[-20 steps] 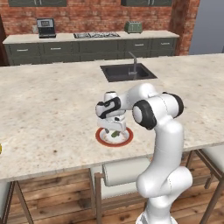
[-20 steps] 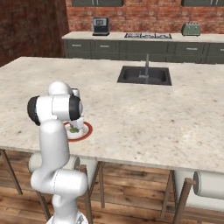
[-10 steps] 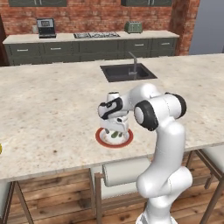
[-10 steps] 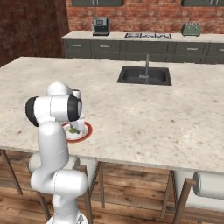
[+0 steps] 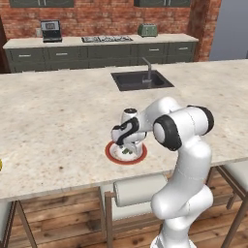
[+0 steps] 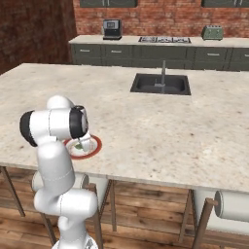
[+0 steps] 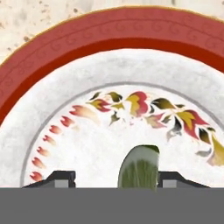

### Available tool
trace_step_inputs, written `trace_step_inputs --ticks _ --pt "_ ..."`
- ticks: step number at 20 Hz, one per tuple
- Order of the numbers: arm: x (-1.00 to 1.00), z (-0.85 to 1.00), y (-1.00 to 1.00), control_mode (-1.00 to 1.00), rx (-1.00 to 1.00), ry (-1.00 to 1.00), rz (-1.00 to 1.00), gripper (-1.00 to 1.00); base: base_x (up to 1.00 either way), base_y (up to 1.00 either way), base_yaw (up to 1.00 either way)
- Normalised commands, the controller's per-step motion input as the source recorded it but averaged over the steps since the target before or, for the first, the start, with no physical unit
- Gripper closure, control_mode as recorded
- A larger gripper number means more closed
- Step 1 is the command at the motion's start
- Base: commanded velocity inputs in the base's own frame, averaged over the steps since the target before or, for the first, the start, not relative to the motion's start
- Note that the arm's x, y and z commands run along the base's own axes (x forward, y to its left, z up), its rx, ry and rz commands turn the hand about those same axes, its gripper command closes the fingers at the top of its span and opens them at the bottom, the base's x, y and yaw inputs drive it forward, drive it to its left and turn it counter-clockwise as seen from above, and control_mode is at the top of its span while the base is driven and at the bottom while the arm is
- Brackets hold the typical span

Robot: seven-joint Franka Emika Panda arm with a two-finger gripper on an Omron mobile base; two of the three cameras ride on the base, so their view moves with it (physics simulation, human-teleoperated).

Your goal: Transport the steak and lemon wedge to the fridge. Place the steak on the rack containing meat and place the lemon wedge on the rack containing the vegetable, ensuring meats and vegetables are on different racks.

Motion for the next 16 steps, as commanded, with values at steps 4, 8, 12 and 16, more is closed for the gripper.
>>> trace_step_inputs --ticks 4,8,12,16 --pt "-0.23 -0.47 -0.01 -1.0 0.01 -0.07 -0.24 1.0 0.0 0.0 0.0" --pt "0.01 0.05 0.01 -1.0 0.0 0.19 -0.07 1.0 0.0 0.0 0.0" --pt "-0.07 0.95 0.0 -1.0 0.0 0.25 -0.03 1.0 0.0 0.0 0.0" --pt "-0.35 0.88 -0.01 -1.0 0.0 0.07 -0.01 1.0 0.0 0.0 0.0"
